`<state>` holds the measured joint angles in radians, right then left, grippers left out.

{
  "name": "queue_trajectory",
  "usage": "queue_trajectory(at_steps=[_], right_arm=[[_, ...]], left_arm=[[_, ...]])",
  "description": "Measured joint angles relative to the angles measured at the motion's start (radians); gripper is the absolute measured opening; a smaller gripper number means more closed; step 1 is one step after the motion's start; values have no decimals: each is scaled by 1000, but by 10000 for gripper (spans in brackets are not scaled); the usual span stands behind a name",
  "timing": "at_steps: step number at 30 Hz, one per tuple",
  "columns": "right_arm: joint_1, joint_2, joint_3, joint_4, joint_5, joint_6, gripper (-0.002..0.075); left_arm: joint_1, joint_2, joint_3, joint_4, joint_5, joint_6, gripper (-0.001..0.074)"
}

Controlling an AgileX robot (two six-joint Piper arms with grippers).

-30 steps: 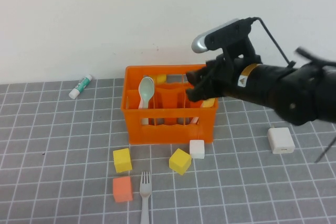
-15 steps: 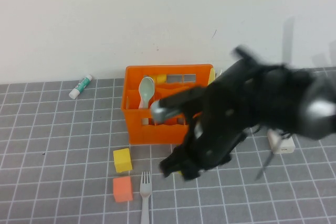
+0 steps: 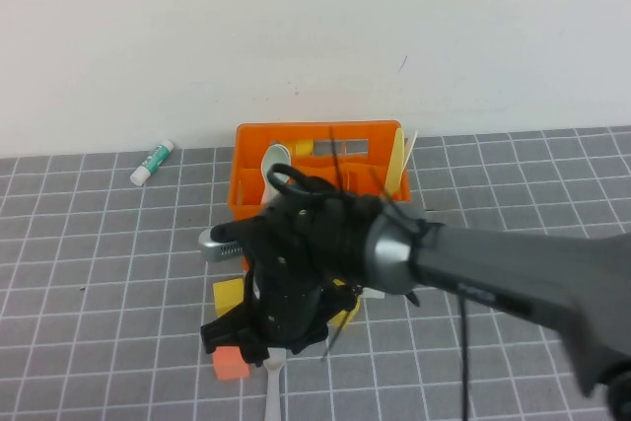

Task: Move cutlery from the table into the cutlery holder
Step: Pick up the fork

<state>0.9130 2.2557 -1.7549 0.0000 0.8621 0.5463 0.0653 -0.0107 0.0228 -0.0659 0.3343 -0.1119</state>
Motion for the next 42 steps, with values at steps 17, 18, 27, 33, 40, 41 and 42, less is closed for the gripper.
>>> queue_trajectory(at_steps=[17, 18, 27, 33, 40, 41, 42], right_arm=[[6, 142, -91, 32, 57, 4, 337], [6, 144, -91, 36, 52, 4, 337], [6, 153, -91, 36, 41, 4, 329], [6, 161, -100, 34, 52, -10, 180], [6, 156, -100, 67, 55, -43, 122], [6, 147, -100, 70, 56, -58, 122], [6, 135, -98, 72, 56, -74, 122]], left_arm=[[0, 0, 0, 0, 0, 0, -1], [0, 0, 0, 0, 0, 0, -1], [0, 0, 0, 0, 0, 0, -1], [0, 0, 0, 0, 0, 4, -1], [0, 0, 0, 0, 0, 2, -1], [0, 0, 0, 0, 0, 2, -1], [0, 0, 0, 0, 0, 2, -1]])
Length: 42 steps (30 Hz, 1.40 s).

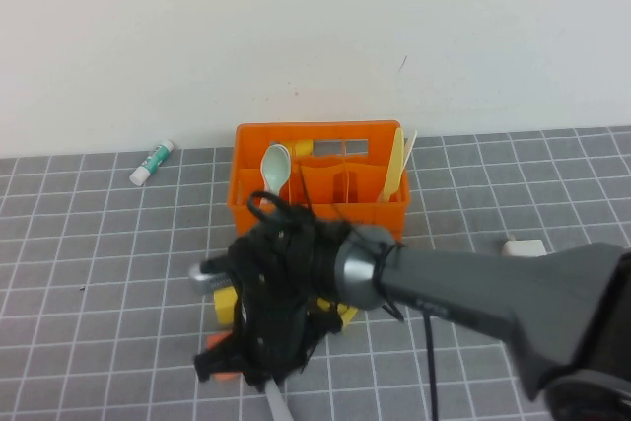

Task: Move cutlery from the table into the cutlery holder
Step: Pick up the fork, then place the fork on the box

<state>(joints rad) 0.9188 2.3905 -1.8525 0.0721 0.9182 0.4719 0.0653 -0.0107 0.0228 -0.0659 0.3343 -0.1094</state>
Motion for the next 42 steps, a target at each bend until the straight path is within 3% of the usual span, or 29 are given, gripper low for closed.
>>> queue_trajectory(at_steps=[11, 17, 24, 34, 42], right_arm=[[2, -282, 0, -56, -179, -145, 122], [2, -360, 2, -199, -363, -153, 122], [2, -364, 39, -237, -628, -221, 122], [-6, -390, 270, 42, -1163, -623, 122], [-121, -474, 483, 65, -1403, -671, 122]], left_arm=[[0, 0, 0, 0, 0, 0, -1], [0, 0, 0, 0, 0, 0, -1], [0, 0, 0, 0, 0, 0, -1], [0, 0, 0, 0, 0, -3, -1], [0, 0, 0, 0, 0, -1, -1]])
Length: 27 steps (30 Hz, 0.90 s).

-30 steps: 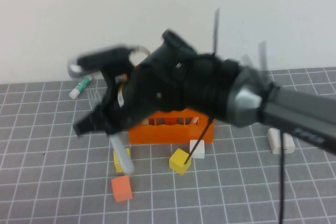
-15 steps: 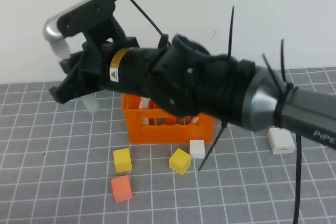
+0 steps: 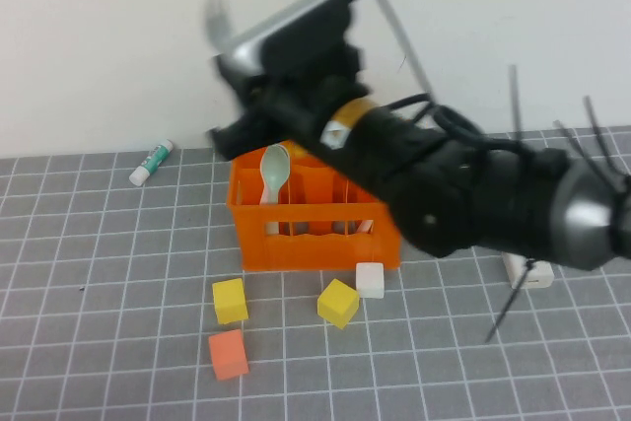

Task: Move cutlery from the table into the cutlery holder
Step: Place the fork on the box

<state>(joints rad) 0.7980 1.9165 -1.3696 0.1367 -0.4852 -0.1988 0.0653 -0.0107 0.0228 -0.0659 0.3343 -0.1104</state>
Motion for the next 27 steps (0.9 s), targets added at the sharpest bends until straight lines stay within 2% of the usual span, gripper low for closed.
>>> queue_trajectory(at_steps=[11, 22, 24, 27], right_arm=[[-124, -10, 178, -7, -87, 67, 122], [-133, 117, 182, -46, -184, 110, 125], [-133, 134, 182, -49, -186, 122, 158], [-135, 149, 182, -49, -186, 130, 298]], left_arm=[[0, 0, 0, 0, 0, 0, -1], [0, 0, 0, 0, 0, 0, -1], [0, 0, 0, 0, 0, 3, -1], [0, 0, 0, 0, 0, 3, -1]])
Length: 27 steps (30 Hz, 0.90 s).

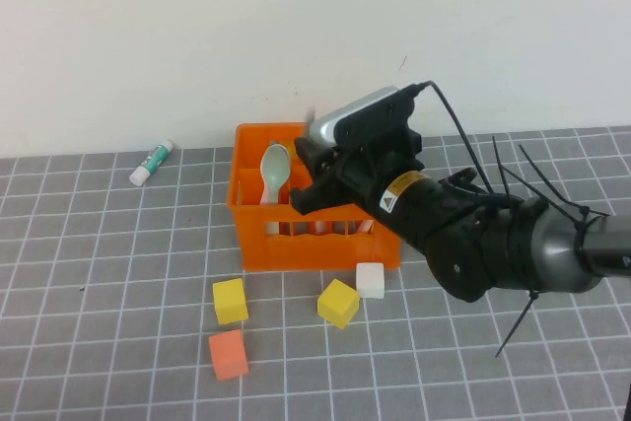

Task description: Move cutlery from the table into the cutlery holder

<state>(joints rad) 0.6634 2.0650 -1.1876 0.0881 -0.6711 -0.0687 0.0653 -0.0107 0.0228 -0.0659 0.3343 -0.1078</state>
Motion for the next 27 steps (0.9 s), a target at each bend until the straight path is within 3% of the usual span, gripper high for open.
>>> queue_trajectory(at_steps=[2, 6, 10, 18, 27], right_arm=[[-4, 0, 0, 4, 0, 2, 388], [-15, -28, 2, 25, 2, 4, 450], [-21, -134, 24, 9, 35, 4, 463], [-21, -521, 148, -230, 225, -8, 465], [-21, -997, 480, -310, 510, -144, 465]], left_arm=[[0, 0, 0, 0, 0, 0, -1], [0, 0, 0, 0, 0, 0, -1], [0, 0, 0, 0, 0, 0, -1], [0, 0, 0, 0, 0, 0, -1], [0, 0, 0, 0, 0, 0, -1]])
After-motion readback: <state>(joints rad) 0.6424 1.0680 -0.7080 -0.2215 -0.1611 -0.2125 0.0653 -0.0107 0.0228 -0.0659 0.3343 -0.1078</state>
